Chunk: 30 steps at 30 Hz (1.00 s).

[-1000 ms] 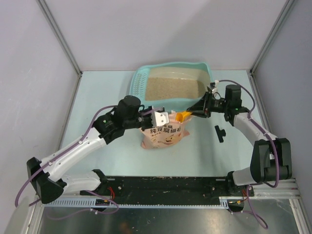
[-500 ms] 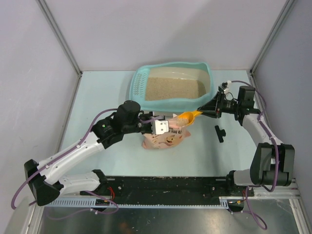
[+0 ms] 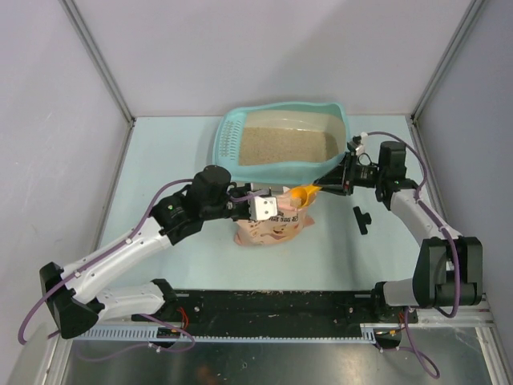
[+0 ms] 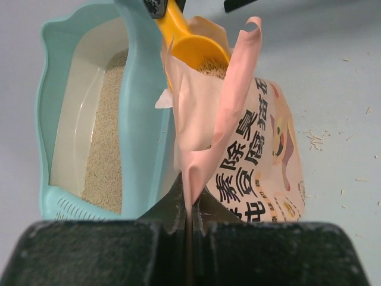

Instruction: Fill the litter box with clean litter

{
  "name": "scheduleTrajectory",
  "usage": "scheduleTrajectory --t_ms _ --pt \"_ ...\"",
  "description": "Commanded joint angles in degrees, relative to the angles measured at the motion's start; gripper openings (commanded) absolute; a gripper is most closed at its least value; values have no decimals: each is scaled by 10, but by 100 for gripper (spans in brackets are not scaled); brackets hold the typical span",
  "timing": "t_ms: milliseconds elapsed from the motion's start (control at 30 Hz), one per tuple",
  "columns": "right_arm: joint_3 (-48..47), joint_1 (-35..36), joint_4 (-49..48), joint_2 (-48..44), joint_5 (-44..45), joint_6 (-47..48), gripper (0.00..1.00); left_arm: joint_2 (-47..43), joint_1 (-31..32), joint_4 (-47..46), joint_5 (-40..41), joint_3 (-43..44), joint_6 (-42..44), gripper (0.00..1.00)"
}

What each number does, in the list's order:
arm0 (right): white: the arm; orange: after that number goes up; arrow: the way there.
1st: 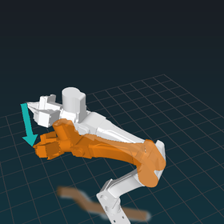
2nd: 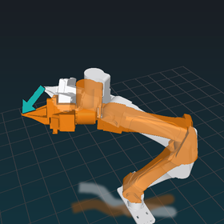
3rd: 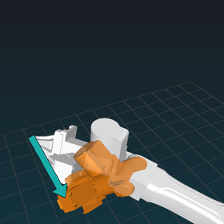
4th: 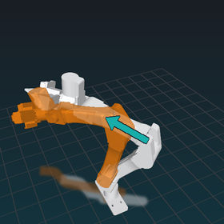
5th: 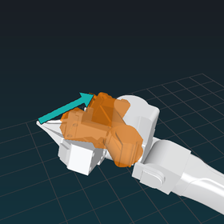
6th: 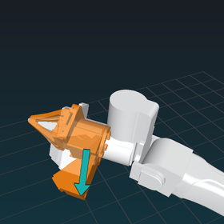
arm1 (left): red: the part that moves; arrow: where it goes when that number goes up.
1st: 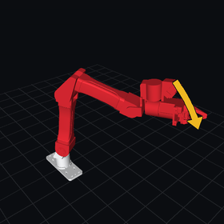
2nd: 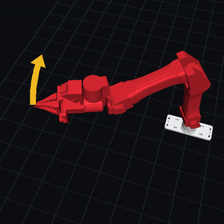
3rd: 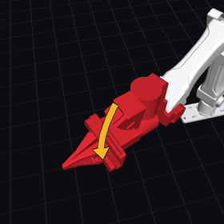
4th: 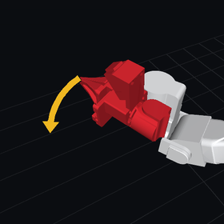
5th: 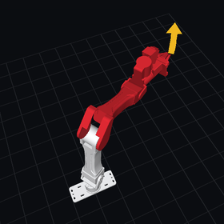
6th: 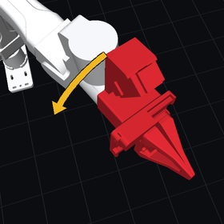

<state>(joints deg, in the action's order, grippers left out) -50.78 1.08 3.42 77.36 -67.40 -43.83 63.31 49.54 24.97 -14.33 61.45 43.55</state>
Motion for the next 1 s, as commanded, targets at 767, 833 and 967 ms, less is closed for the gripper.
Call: scheduleTrajectory --t_ms 767,833,967 --pt "-8 -69 -85 6 -36 -128 0 -42 5 -112 1 4 40 0" --pt "-9 -76 -85 0 -41 -130 0 -39 5 -111 0 2 44 0" --pt "-9 -89 -89 -6 -46 -137 0 -35 5 -113 -3 1 43 0"
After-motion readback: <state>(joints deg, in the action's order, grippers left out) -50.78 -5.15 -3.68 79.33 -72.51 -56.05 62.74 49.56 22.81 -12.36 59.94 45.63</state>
